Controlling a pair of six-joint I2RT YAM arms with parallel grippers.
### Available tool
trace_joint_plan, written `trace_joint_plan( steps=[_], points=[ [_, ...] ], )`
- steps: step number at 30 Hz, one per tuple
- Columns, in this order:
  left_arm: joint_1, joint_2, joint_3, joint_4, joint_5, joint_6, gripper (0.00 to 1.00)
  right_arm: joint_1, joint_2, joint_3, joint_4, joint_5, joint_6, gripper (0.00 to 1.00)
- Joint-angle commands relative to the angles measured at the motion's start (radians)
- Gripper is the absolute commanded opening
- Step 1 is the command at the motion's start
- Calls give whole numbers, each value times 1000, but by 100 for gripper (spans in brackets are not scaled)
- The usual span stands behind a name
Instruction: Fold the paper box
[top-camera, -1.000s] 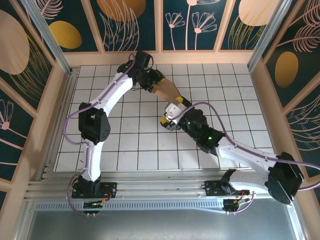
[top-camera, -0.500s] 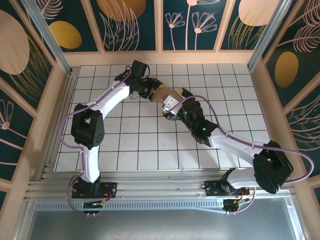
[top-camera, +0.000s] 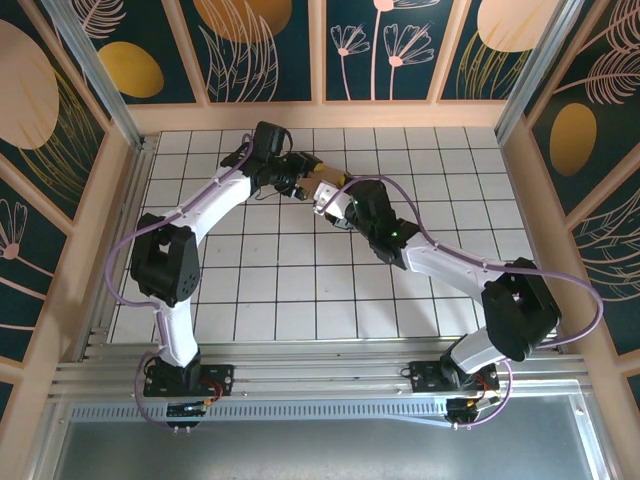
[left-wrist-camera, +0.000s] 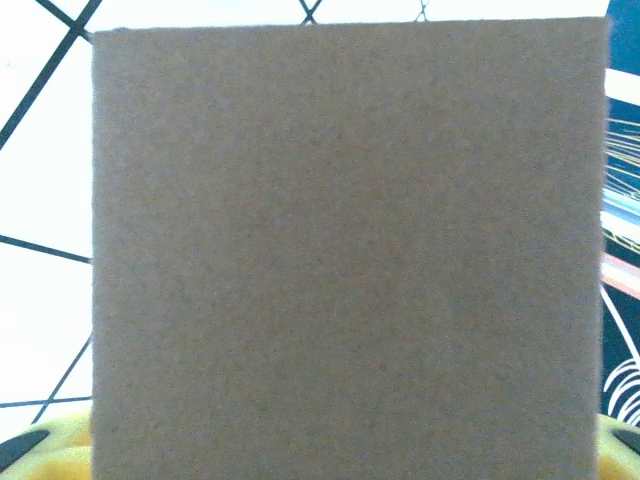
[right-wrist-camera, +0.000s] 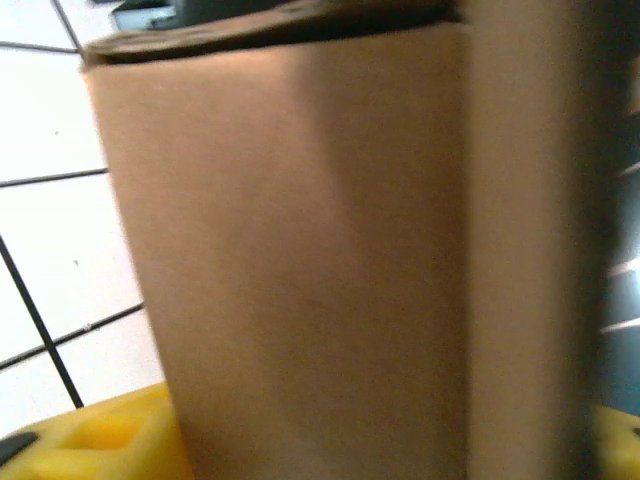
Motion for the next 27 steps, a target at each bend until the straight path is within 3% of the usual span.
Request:
trace_joint_plan(
  steps=[1, 4, 10, 13, 15, 18, 20, 27],
  points=[
    [-14, -54, -17, 26, 88, -19, 60, -10, 4, 67, -84, -8, -28, 52],
    [-2, -67, 4, 19, 56, 10, 70, -16, -19, 109, -199, -64, -13, 44],
    [83, -215, 35, 43, -187, 207, 94, -26, -71, 263, -585, -162, -10, 39],
    [119, -347, 7, 75, -355, 391, 99, -27, -63, 357, -802, -164, -37, 42],
    [121, -438, -47, 127, -441, 585, 99, -21, -33, 419, -960, -164, -68, 44],
    [122, -583, -200, 267, -430, 842, 99, -5, 53, 534, -1180, -163, -82, 44],
    [122, -668, -307, 345, -409, 942, 99, 7, 122, 604, -1283, -164, -83, 43],
    [122, -846, -542, 429, -419, 1045, 97, 33, 253, 679, -1357, -164, -127, 47]
  ],
)
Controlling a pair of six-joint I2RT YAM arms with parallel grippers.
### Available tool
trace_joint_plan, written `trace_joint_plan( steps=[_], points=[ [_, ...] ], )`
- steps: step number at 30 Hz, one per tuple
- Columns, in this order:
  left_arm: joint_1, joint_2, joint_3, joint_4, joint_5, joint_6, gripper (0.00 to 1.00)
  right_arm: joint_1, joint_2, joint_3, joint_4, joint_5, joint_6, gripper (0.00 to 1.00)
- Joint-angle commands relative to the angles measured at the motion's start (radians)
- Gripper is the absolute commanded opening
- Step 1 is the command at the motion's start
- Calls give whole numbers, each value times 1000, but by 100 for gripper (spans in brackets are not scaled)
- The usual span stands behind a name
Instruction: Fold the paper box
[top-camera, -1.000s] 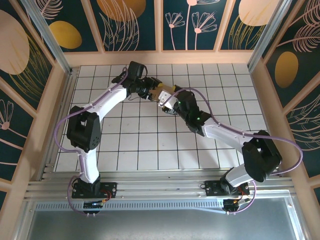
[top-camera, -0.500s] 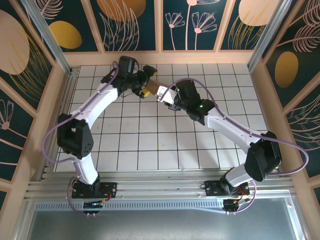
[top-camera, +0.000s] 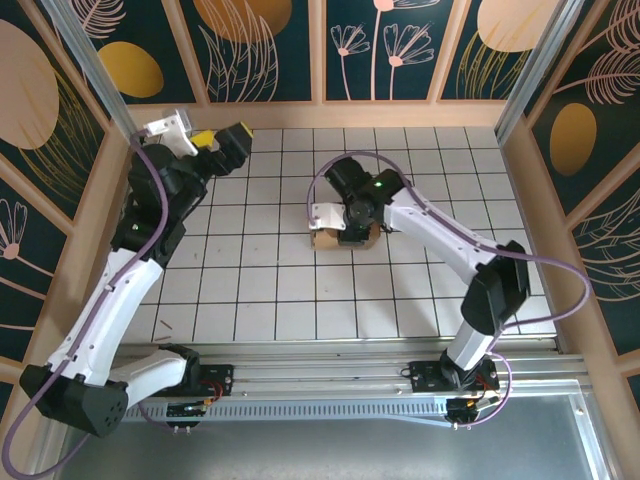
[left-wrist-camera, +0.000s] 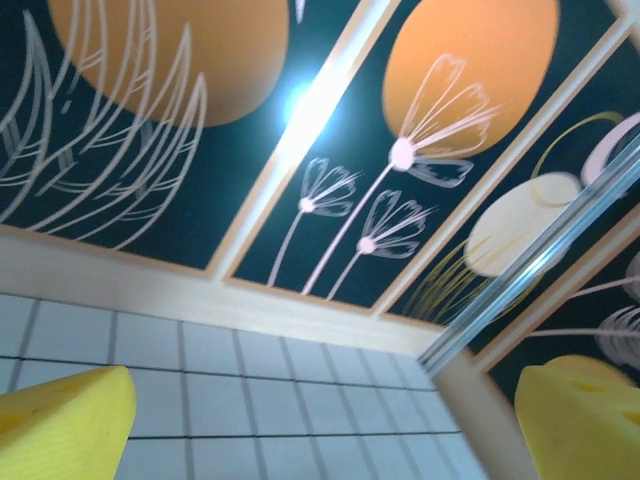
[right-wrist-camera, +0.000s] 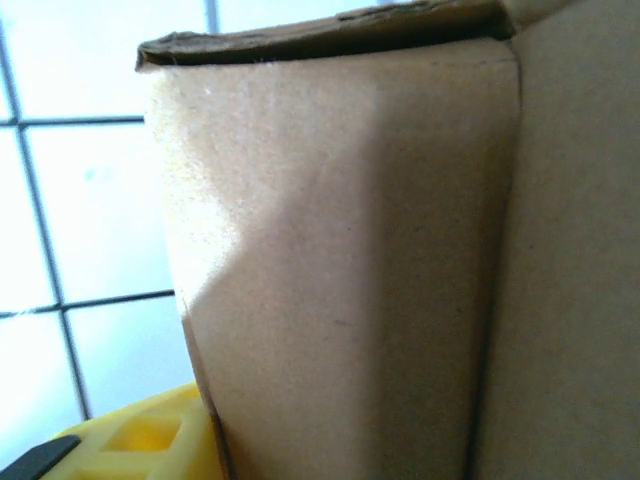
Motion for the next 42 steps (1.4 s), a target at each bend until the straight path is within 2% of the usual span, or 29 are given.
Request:
trace_joint_plan(
  steps=[1, 7, 11, 20, 27, 32, 35, 39, 42],
  points=[
    [-1, -23, -86, 58, -18, 117, 96, 1, 52, 76, -137, -46, -32, 48],
    [-1, -69, -174, 87, -5, 76, 95, -9, 131, 86, -130, -78, -37, 52],
    [0, -81, -191, 96, 3, 56, 95, -18, 150, 78, -81, -53, -30, 72],
    [0, -78, -223, 99, 3, 43, 98, -17, 68, 77, 14, -61, -25, 94],
    [0, -61, -224, 125, 24, 21, 98, -18, 6, 88, 48, -90, -16, 99],
    [-1, -25, -218, 110, 70, 40, 98, -29, -63, 109, 117, -181, 34, 99],
    [-1, 21, -202, 67, 165, 71, 97, -73, -148, 91, 254, -263, 196, 99],
    [-6, 79, -116, -37, 249, 106, 92, -226, -338, -95, 569, -262, 773, 92],
    [-12, 93, -104, -84, 281, 134, 90, -372, -497, -293, 674, -302, 1085, 87]
  ],
)
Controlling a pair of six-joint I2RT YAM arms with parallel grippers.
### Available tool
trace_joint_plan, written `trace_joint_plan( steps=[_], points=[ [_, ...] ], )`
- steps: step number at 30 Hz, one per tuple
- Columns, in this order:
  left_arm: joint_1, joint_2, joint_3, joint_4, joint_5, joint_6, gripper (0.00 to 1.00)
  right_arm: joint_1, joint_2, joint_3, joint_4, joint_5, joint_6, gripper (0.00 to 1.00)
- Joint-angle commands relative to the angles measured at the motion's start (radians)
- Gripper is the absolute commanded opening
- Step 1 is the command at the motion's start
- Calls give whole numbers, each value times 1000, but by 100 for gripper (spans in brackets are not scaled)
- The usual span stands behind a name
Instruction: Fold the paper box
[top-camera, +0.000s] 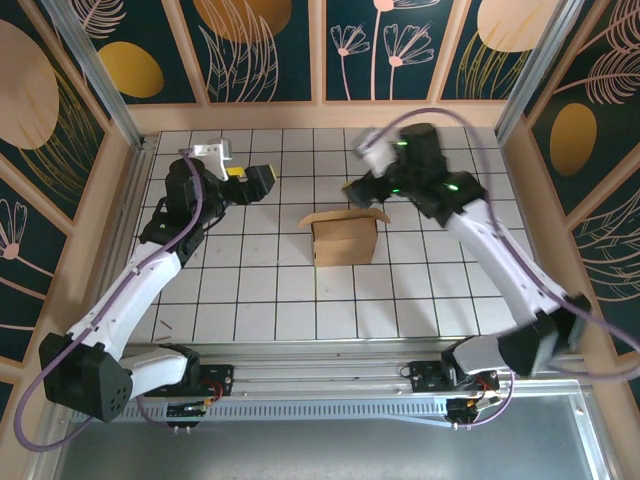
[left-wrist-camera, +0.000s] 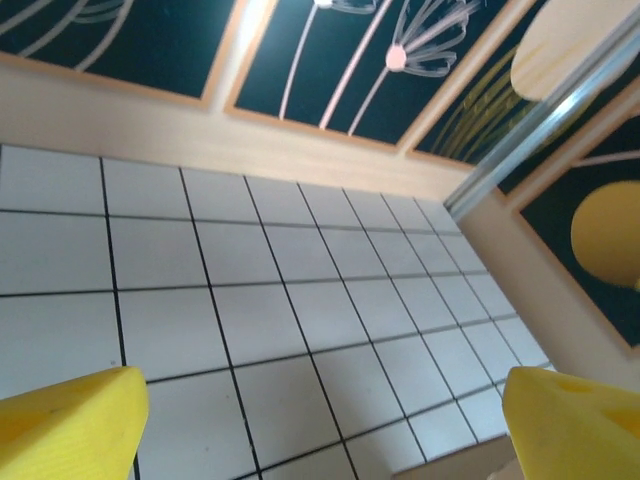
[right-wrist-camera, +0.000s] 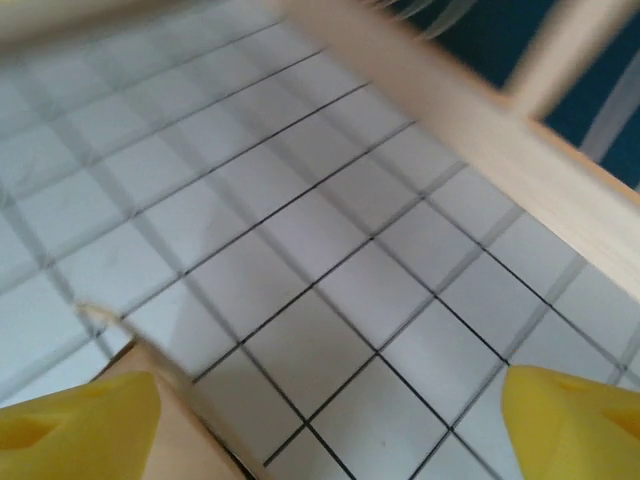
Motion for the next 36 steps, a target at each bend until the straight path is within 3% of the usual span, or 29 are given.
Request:
trace_joint_plan(
  steps=[1, 5, 8, 11, 14, 20, 25, 31, 36],
  points=[
    [-13, 13, 56, -88, 92, 65, 90, -145, -164, -196, 198, -87, 514, 85],
    [-78, 82, 129, -236, 71, 141, 89, -325, -354, -478, 335, -302, 665, 78],
    [-131, 120, 149, -296, 11, 186, 89, -335, -400, -568, 321, -340, 619, 74],
    [-137, 152, 160, -348, 28, 268, 89, -324, -371, -597, 317, -396, 556, 70],
    [-141, 190, 186, -407, 35, 324, 90, -281, -324, -593, 300, -332, 462, 70],
    [-208, 243, 177, -428, 58, 350, 89, -128, -220, -569, 290, -233, 289, 84],
    [-217, 248, 127, -321, 69, 278, 93, -120, -153, -563, 346, -89, 342, 86],
    [-239, 275, 110, -225, 70, 206, 98, -116, -90, -565, 362, -146, 388, 84],
    [-264, 331, 122, -243, -62, 187, 94, -96, -75, -600, 369, -66, 428, 82]
  ],
)
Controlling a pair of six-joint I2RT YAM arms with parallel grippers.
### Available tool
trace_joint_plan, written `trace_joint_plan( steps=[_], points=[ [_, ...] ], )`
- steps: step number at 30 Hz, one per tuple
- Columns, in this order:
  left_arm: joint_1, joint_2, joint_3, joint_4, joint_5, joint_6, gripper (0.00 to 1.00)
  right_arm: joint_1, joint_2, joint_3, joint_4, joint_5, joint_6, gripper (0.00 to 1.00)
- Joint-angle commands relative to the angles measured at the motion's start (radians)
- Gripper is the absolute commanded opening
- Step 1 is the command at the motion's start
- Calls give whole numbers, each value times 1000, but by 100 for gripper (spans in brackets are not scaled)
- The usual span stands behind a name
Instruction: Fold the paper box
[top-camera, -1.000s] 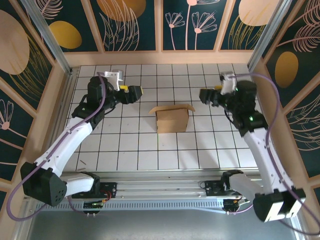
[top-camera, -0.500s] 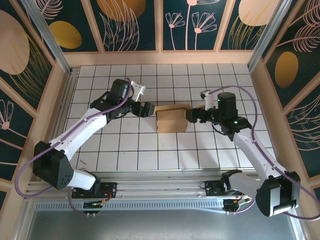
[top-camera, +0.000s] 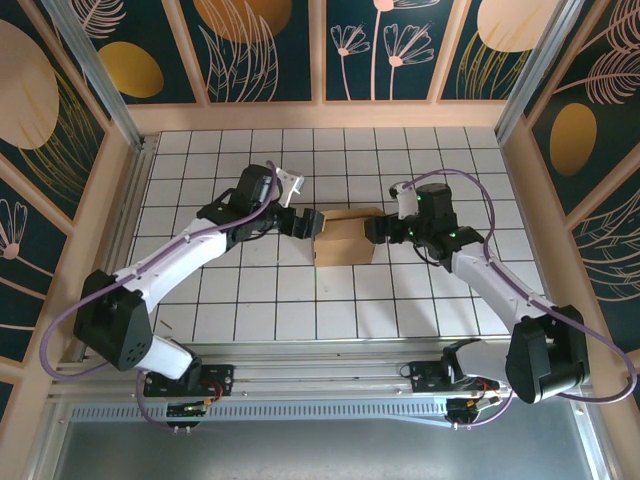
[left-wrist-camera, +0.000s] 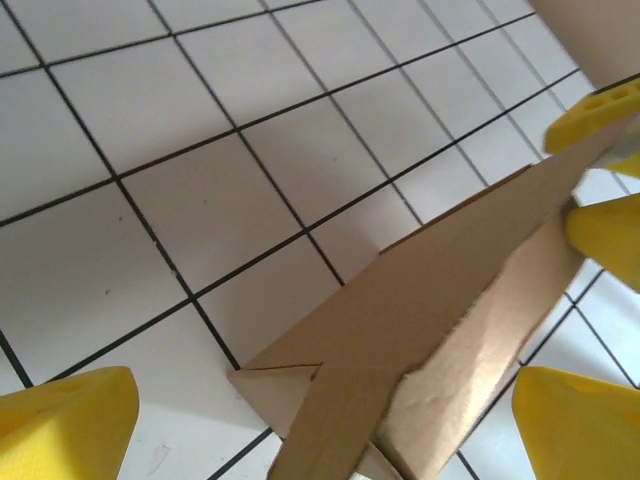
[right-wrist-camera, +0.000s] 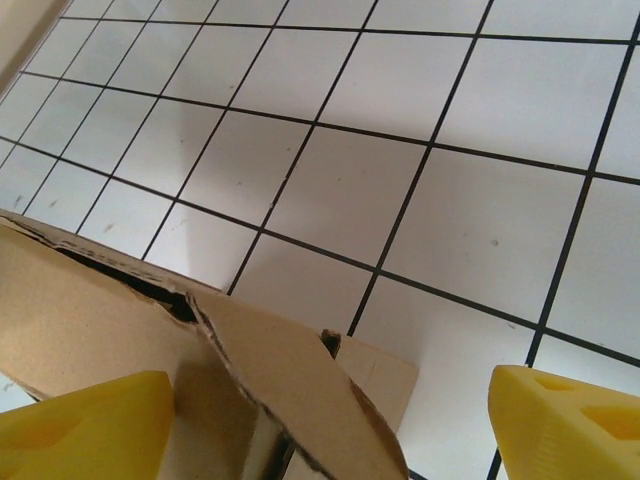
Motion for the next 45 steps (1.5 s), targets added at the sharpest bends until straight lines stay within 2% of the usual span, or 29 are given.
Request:
trace_joint_plan(
  steps=[1, 10, 16, 22, 26, 28, 32, 35, 38, 40, 45],
  points=[
    [-20, 43, -2, 18, -107, -35, 92, 21, 17, -15, 35, 71, 41, 82],
    [-54, 103, -20, 69, -116, -101, 82, 69, 65, -27, -31, 138, 74, 74],
    [-65, 131, -39, 52, -186, -111, 76, 106, 69, -41, -51, 190, 95, 75],
    [-65, 70, -59, 85, -130, -114, 76, 108, -26, 33, -64, 177, 105, 80],
    [-65, 16, -31, 73, -152, -92, 84, 106, -73, 90, -70, 175, 100, 86],
    [-66, -16, -23, 74, -151, -80, 88, 100, -87, 114, -73, 176, 92, 86],
    [-66, -80, -21, 85, -113, -64, 87, 77, -100, 135, -83, 174, 22, 84],
    [-65, -123, -23, 56, -107, -43, 83, 25, -85, 154, -129, 128, -60, 78],
    [-65, -130, 3, -49, -186, -17, 77, -51, -61, 164, -173, -3, -134, 70],
    [-65, -113, 31, -125, -231, -5, 74, -64, -41, 177, -205, -58, -170, 65],
    [-65, -53, 79, -219, -234, 2, 72, -63, -5, 185, -223, -178, -196, 63]
  ],
)
